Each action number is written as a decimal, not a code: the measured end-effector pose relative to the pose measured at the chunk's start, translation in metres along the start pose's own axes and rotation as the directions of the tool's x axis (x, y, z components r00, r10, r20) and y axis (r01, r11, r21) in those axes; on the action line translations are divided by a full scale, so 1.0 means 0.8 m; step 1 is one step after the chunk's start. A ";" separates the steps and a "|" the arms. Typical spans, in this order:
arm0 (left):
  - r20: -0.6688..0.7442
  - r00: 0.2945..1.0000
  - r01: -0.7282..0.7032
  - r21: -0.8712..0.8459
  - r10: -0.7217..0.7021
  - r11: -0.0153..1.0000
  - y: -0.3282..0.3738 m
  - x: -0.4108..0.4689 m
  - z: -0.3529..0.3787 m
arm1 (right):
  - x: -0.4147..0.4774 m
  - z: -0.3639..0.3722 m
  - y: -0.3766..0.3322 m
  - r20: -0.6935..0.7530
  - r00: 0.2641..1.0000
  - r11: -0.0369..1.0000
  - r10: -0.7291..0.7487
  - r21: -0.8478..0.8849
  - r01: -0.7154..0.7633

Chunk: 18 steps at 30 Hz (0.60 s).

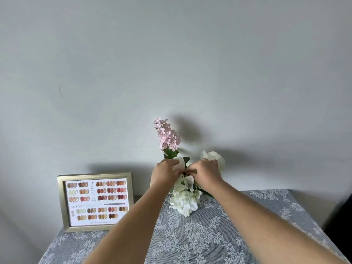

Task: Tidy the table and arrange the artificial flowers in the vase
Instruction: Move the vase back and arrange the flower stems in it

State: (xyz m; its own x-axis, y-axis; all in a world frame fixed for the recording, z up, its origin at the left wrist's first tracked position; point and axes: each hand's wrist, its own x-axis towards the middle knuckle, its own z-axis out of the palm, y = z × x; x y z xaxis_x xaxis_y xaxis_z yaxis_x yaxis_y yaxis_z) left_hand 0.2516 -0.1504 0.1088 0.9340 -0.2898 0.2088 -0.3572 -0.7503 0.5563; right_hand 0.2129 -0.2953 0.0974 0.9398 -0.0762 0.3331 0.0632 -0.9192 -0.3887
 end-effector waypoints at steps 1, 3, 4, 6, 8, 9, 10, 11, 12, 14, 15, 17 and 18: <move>-0.004 1.000 -0.002 -0.005 0.002 1.000 -0.001 0.002 0.001 | -0.001 0.001 0.001 -0.008 1.000 1.000 -0.005 0.005 0.005; -0.005 1.000 -0.009 0.006 0.009 1.000 -0.004 0.002 0.000 | 0.001 -0.001 0.003 -0.033 0.999 1.000 -0.011 0.014 0.012; -0.011 1.000 -0.002 0.008 0.002 1.000 -0.006 0.001 -0.003 | 0.002 -0.003 0.005 -0.063 0.998 0.999 -0.008 0.034 0.010; -0.039 0.999 0.020 0.004 -0.020 1.000 -0.008 -0.005 -0.007 | 0.010 -0.010 0.015 -0.155 0.988 0.995 0.020 0.099 -0.005; -0.054 0.998 0.043 0.012 -0.042 0.999 -0.009 -0.013 -0.009 | 0.019 -0.020 0.029 -0.266 0.961 0.988 0.081 0.150 -0.042; -0.046 0.997 0.057 0.023 -0.056 0.998 -0.008 -0.017 -0.008 | 0.023 -0.026 0.037 -0.294 0.944 0.980 0.148 0.170 -0.101; -0.030 0.997 0.068 0.039 -0.067 0.997 -0.008 -0.020 -0.007 | 0.027 -0.029 0.046 -0.280 0.930 0.965 0.236 0.182 -0.190; -0.010 0.997 0.075 0.055 -0.075 0.996 -0.008 -0.023 -0.005 | 0.031 -0.031 0.054 -0.221 0.914 0.935 0.340 0.180 -0.304; 0.009 0.997 0.080 0.062 -0.081 0.995 -0.008 -0.024 -0.002 | 0.034 -0.032 0.062 -0.134 0.892 0.897 0.431 0.172 -0.407; 0.020 0.997 0.080 0.049 -0.081 0.996 -0.010 -0.026 0.005 | 0.037 -0.027 0.075 0.044 0.850 0.824 0.525 0.226 -0.520; 0.013 0.997 0.077 0.030 -0.077 0.997 -0.011 -0.025 0.008 | 0.038 -0.023 0.079 0.112 0.834 0.786 0.540 0.288 -0.547; -0.001 0.998 0.063 -0.001 -0.063 0.998 -0.012 -0.024 0.013 | 0.037 -0.017 0.084 0.208 0.806 0.697 0.554 0.413 -0.586; -0.009 0.999 0.053 -0.011 -0.053 0.999 -0.012 -0.023 0.014 | 0.037 -0.015 0.085 0.235 0.793 0.655 0.563 0.458 -0.601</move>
State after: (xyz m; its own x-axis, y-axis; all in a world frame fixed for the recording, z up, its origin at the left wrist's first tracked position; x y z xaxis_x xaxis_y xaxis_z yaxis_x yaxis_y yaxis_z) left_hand 0.2376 -0.1445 0.0904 0.9516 -0.2445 0.1860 -0.3072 -0.7579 0.5755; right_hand 0.2408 -0.3645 0.0911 0.8594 -0.4866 -0.1568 -0.3698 -0.3798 -0.8480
